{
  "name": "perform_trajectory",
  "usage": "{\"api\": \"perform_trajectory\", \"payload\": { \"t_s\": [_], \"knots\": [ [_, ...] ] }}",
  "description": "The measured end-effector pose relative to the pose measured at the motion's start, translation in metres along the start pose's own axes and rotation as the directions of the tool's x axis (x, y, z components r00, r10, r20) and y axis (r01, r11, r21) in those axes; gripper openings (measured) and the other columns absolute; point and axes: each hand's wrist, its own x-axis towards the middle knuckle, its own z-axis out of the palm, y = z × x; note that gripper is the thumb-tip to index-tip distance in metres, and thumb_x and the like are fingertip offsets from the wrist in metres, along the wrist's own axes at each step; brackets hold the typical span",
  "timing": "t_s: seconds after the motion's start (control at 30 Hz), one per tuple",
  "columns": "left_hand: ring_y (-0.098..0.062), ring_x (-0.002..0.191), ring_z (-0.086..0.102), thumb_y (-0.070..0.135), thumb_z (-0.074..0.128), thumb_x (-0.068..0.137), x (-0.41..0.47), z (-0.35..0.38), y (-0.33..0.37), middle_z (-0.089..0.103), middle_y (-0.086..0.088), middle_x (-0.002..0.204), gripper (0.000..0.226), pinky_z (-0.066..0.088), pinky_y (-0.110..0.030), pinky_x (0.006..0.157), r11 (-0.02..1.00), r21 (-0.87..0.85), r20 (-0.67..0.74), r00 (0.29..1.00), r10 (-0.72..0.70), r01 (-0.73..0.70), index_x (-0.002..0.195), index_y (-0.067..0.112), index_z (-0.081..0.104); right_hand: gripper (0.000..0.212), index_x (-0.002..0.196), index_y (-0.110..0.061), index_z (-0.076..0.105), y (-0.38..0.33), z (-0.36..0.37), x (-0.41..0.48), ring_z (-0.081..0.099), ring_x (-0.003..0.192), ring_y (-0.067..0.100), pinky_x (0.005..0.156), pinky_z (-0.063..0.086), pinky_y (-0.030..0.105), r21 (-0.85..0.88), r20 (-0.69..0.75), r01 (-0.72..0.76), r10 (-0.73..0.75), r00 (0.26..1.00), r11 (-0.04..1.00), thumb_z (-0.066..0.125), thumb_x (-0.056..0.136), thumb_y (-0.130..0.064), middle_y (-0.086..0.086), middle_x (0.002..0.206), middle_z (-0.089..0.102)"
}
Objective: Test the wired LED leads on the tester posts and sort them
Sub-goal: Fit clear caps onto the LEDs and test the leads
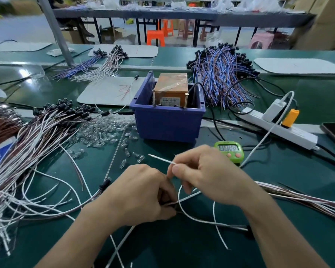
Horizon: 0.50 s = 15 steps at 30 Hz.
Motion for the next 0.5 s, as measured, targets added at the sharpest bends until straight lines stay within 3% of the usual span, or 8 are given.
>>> {"api": "perform_trajectory", "payload": {
  "t_s": [0.07,0.2,0.3,0.43,0.5],
  "knots": [
    [-0.007,0.079,0.058,0.054,0.066,0.066,-0.001,-0.003,0.000,0.069,0.018,0.082,0.034,0.041,-0.010,0.066,1.000,0.004,0.035,0.999,0.012,-0.012,0.099,0.049,0.071,0.020,0.081,-0.031,0.073,0.003,0.004,-0.002,0.050,0.045,0.004,0.047,0.037,0.013,-0.039,-0.010,-0.023,0.023,1.000,0.999,0.058,0.095,-0.033,-0.003,0.056,0.068],
    [0.003,0.093,0.057,0.053,0.067,0.065,-0.004,-0.002,0.004,0.066,0.023,0.099,0.047,0.043,-0.010,0.079,0.998,-0.022,0.075,0.995,0.065,-0.064,0.112,0.051,0.067,0.022,0.080,-0.029,0.073,0.010,0.003,-0.002,0.053,0.045,0.005,0.047,0.041,0.016,-0.070,-0.071,-0.071,0.066,0.995,0.995,0.058,0.096,-0.030,-0.002,0.056,0.067],
    [0.006,0.099,0.053,0.049,0.069,0.068,-0.004,0.003,0.009,0.066,0.023,0.101,0.032,0.040,-0.008,0.083,0.994,-0.036,0.057,0.992,0.110,-0.108,0.099,0.042,0.076,0.022,0.080,-0.028,0.072,0.012,0.003,-0.001,0.052,0.043,0.006,0.046,0.041,0.018,-0.077,-0.126,-0.074,0.064,0.990,0.994,0.058,0.096,-0.031,-0.002,0.055,0.066],
    [-0.002,0.095,0.055,0.050,0.067,0.075,-0.003,0.007,0.011,0.067,0.017,0.093,0.025,0.046,-0.019,0.081,0.991,-0.006,0.028,0.991,0.134,-0.134,0.092,0.036,0.078,0.023,0.077,-0.026,0.071,0.014,0.004,0.000,0.052,0.047,0.017,0.052,0.047,0.037,-0.074,-0.218,-0.039,0.022,0.976,0.996,0.059,0.095,-0.033,0.002,0.053,0.061],
    [-0.004,0.091,0.055,0.048,0.066,0.075,-0.004,0.008,0.012,0.065,0.015,0.089,0.024,0.047,-0.021,0.079,0.988,0.005,0.019,0.988,0.154,-0.154,0.089,0.033,0.077,0.023,0.076,-0.027,0.072,0.015,0.004,0.001,0.050,0.047,0.013,0.053,0.046,0.035,-0.065,-0.246,-0.024,0.007,0.969,0.998,0.059,0.094,-0.034,0.001,0.053,0.060]
  ]
}}
